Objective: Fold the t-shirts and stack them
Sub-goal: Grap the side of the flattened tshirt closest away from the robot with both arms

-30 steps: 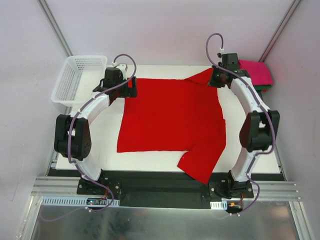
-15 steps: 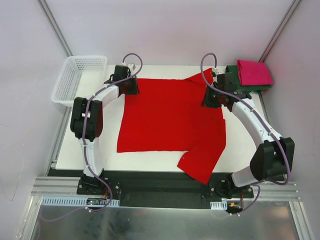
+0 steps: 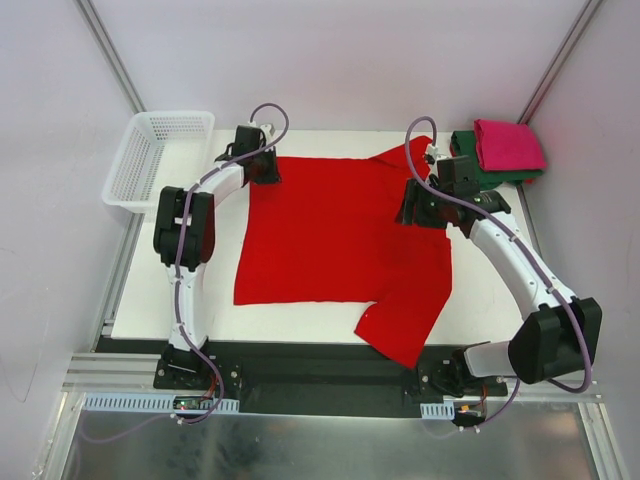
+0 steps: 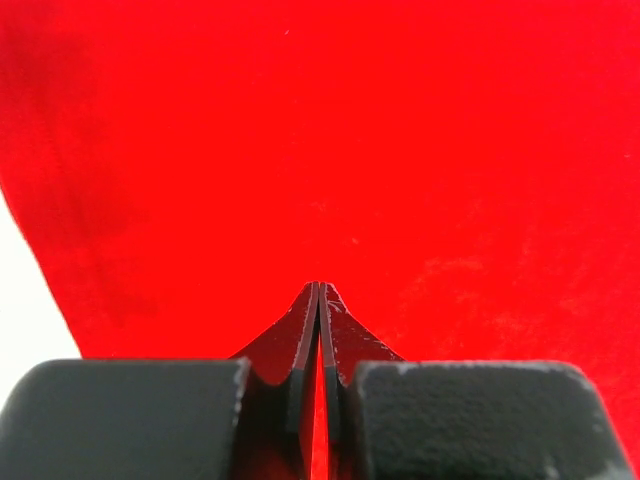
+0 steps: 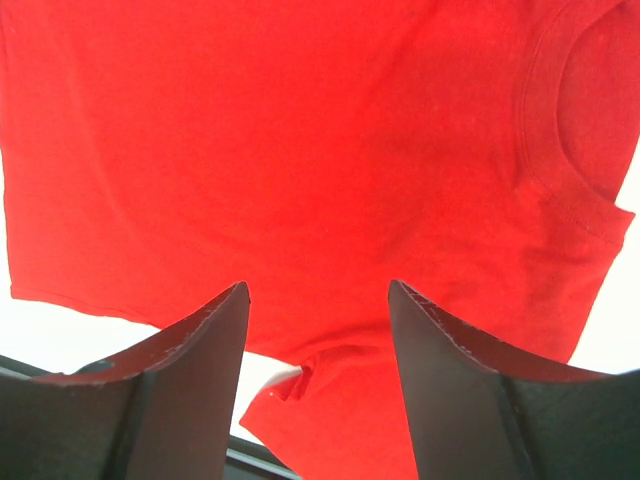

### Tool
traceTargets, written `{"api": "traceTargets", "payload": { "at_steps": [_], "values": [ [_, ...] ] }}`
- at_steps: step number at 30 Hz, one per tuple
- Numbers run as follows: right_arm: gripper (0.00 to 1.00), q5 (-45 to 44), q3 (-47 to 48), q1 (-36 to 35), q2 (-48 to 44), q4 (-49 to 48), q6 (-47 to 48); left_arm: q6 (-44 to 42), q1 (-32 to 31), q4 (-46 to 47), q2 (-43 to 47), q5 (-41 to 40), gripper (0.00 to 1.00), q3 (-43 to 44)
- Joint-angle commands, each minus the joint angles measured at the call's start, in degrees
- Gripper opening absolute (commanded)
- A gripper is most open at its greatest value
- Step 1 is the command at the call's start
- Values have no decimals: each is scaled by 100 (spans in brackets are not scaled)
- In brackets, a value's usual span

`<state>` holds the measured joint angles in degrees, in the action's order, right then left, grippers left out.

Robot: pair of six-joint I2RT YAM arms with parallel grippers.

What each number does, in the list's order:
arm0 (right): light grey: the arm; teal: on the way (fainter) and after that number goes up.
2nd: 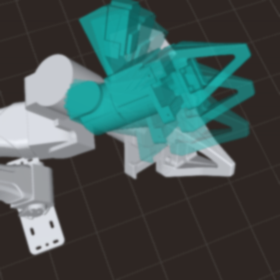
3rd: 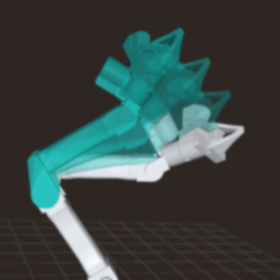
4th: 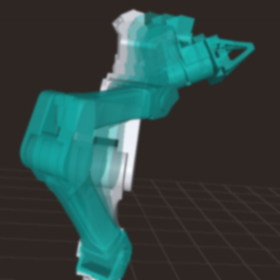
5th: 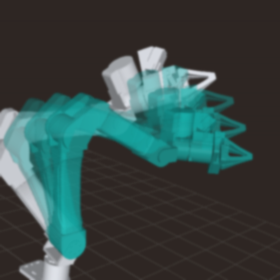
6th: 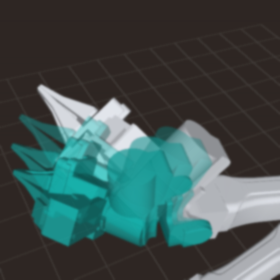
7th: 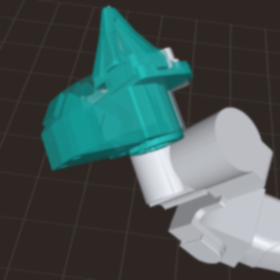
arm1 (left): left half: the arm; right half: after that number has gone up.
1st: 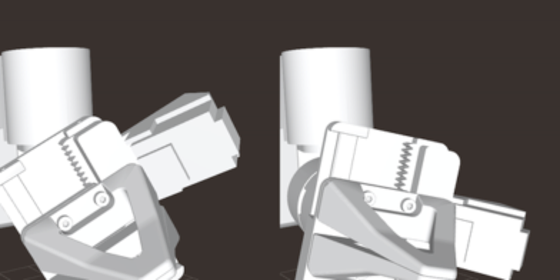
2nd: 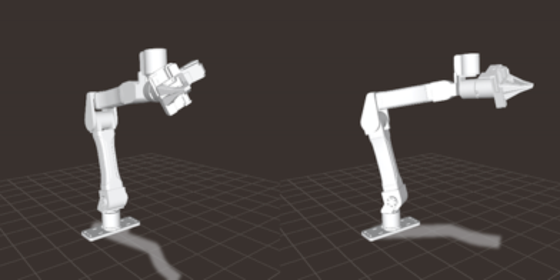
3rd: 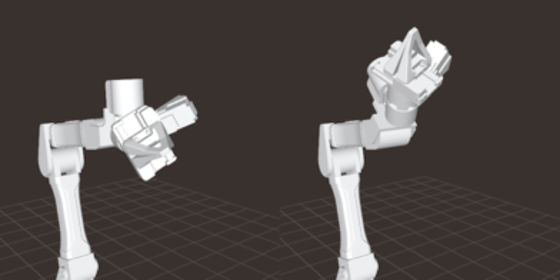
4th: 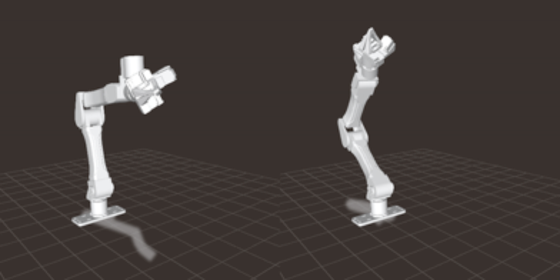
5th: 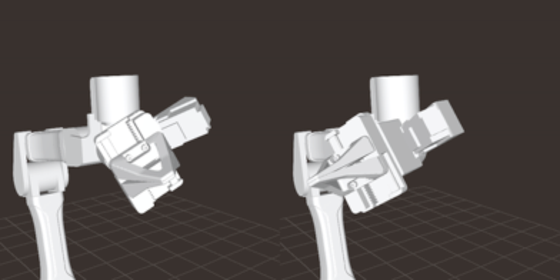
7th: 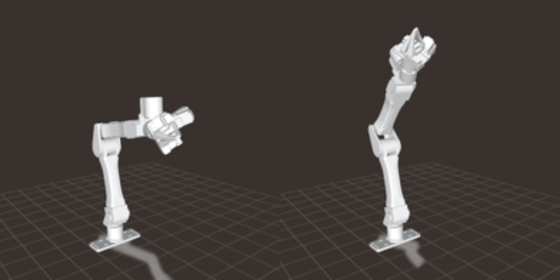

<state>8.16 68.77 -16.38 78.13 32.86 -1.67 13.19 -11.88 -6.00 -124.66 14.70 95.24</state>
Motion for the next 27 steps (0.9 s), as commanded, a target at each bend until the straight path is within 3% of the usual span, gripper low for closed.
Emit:
{"api": "traceTargets", "payload": {
  "at_steps": [1,8,27],
  "values": [
    [62,36,13,-32,-280,106,-26,122,98,-261,-242,-46,0,416],
    [62,19,13,-32,-325,150,-26,122,186,-823,-576,-248,0,846],
    [63,-69,-31,-32,-447,264,0,351,511,-3038,-1921,-635,0,3377]
  ]
}}
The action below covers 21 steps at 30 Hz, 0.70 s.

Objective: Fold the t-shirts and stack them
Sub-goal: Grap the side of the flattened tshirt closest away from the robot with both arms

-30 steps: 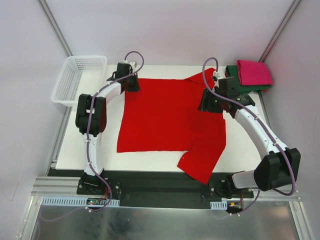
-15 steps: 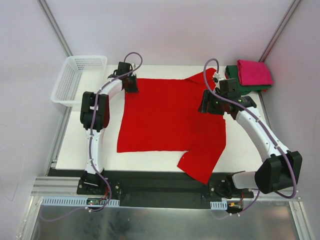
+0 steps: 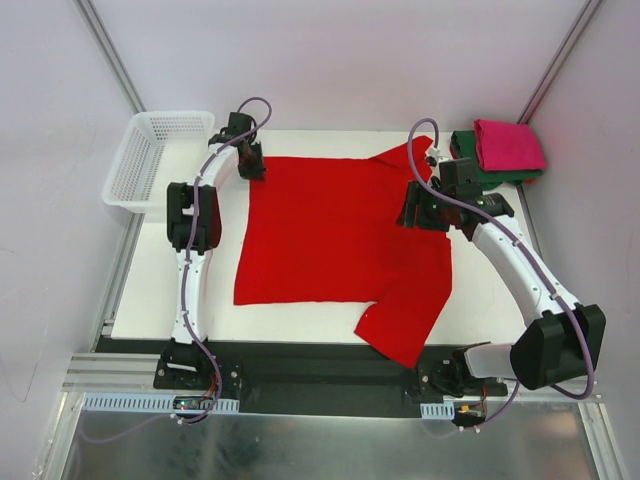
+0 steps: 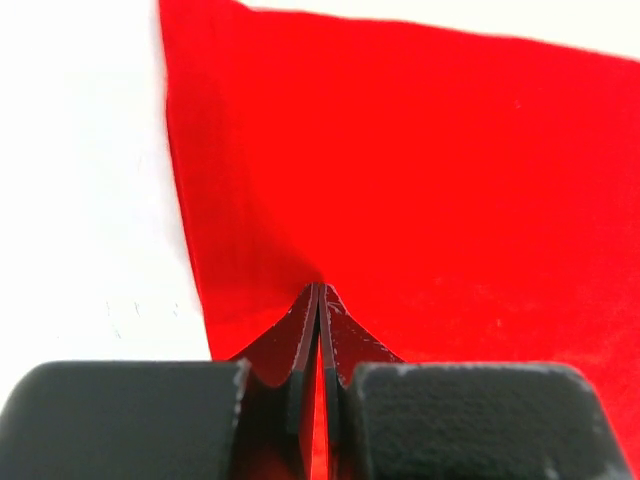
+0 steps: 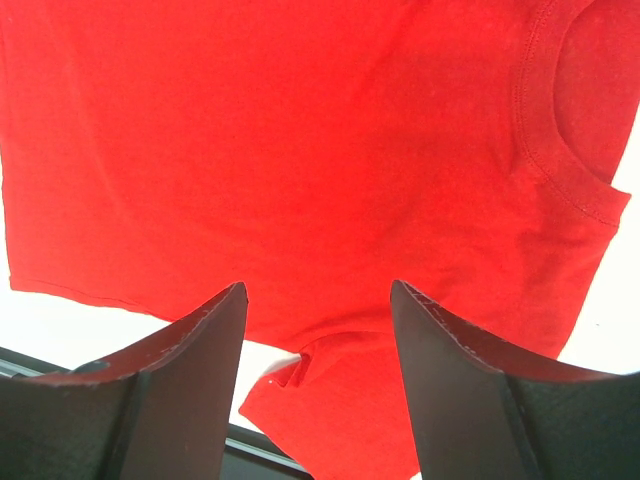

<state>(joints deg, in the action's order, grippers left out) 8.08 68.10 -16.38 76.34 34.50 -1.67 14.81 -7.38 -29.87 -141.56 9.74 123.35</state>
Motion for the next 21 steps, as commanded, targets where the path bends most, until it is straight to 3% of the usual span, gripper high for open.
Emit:
{"api": "traceTargets", "payload": {
  "at_steps": [1,21],
  "values": [
    [63,-69,37,-23,-268,109,0,259,70,-695,-302,-147,0,620],
    [63,-148,72,-23,-251,224,79,1121,597,-863,-654,221,0,1077]
  ]
}}
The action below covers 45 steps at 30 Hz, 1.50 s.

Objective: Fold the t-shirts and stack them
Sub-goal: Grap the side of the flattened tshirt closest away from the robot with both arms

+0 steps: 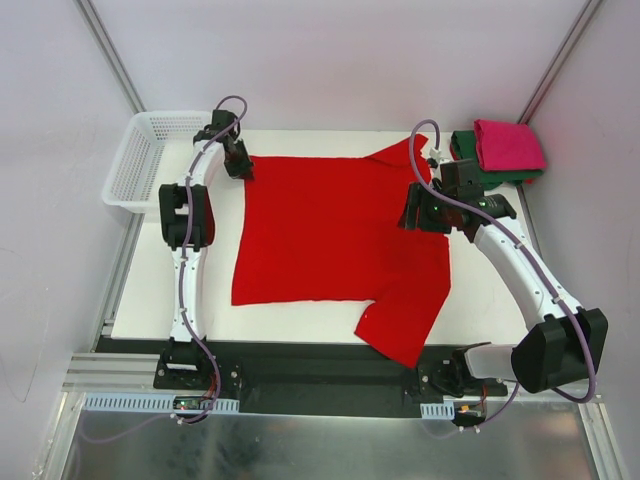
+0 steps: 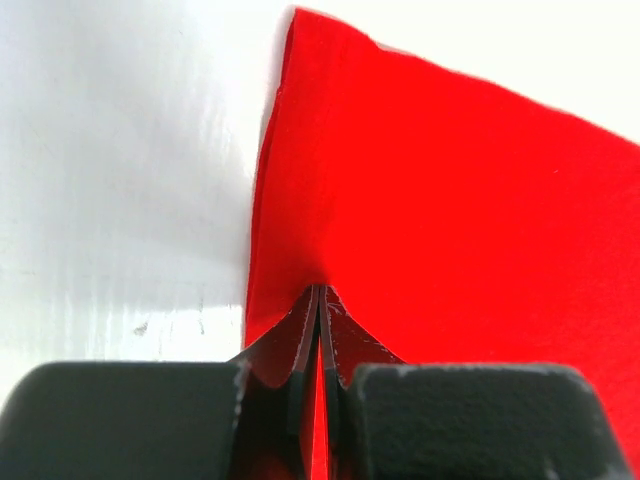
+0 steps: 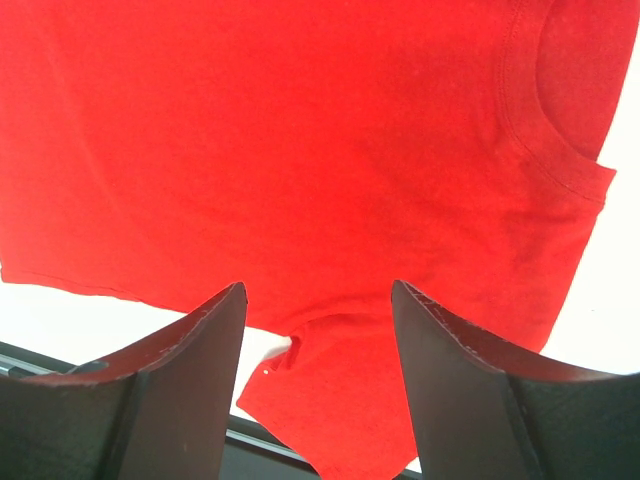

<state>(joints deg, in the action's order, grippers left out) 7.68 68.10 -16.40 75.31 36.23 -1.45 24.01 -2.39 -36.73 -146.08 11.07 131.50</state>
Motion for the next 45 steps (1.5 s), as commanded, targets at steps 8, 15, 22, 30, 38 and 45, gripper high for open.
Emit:
{"api": "traceTargets", "payload": {
  "at_steps": [8,15,22,30,38,45],
  "values": [
    [63,-153,20,-12,-209,68,57,174,107,-168,-377,185,0,674],
    [63,-171,-86,-21,-482,200,22,7,151,-168,-676,299,0,1220],
    [64,-320,-165,-21,-702,385,66,77,204,-98,-860,361,0,1466],
    [64,-417,-218,-12,-755,473,84,288,397,113,-957,440,0,1484],
    [64,-478,-226,-21,-702,534,110,526,573,350,-1107,545,0,1484],
    [64,-443,-305,-21,-754,508,66,245,617,1018,-818,1272,2,1300]
  ]
}}
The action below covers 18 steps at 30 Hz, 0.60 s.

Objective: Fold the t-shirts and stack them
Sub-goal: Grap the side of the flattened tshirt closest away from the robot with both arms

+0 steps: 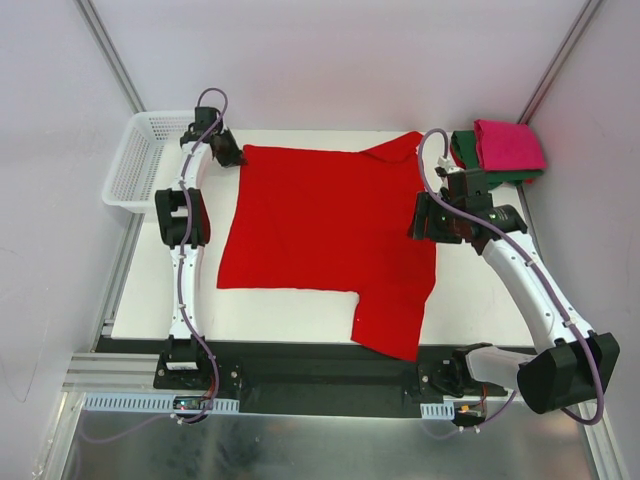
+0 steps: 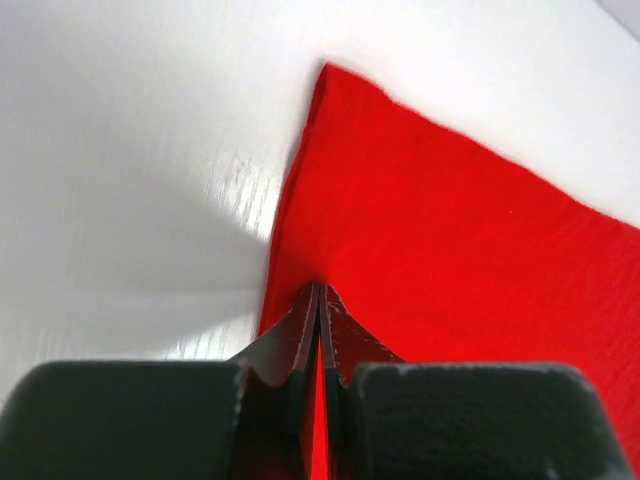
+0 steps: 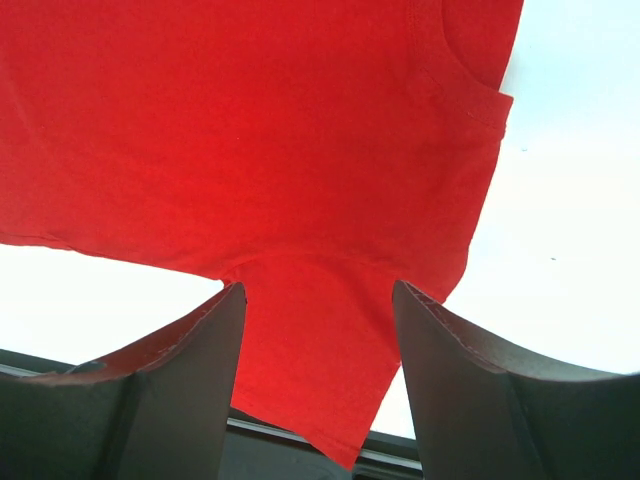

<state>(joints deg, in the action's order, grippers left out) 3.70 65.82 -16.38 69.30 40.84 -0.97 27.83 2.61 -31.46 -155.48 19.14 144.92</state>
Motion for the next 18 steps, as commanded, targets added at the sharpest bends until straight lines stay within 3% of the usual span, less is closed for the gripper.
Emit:
{"api": "traceTargets", "payload": {
  "at_steps": [1,2,3,6,7,10,12,13,18],
  "values": [
    [64,-45,-96,-14,-171,29,9,-164,108,614,236,607,6,-182],
    [64,-10,-113,-23,-188,3,1,-190,108,763,342,731,12,-262],
    [64,7,-148,-32,-189,-6,-17,-234,99,930,595,854,29,-324],
    [64,86,-210,-32,-250,-76,-70,-348,38,1133,1245,1110,51,-578],
    [64,130,-271,-32,-276,-94,-105,-366,12,1177,1431,1136,67,-805],
    [64,183,-377,-67,-382,-138,-140,-358,-68,1282,2257,1250,82,-1454],
    [64,210,-438,-102,-496,-129,-236,-314,-147,1327,2931,1329,86,-1930],
    [64,236,-508,-128,-540,-120,-272,-296,-173,1388,3171,1330,99,-2533],
    [64,289,-816,-470,-969,-32,-544,-331,-452,1677,4838,1085,99,-4732]
  ]
}}
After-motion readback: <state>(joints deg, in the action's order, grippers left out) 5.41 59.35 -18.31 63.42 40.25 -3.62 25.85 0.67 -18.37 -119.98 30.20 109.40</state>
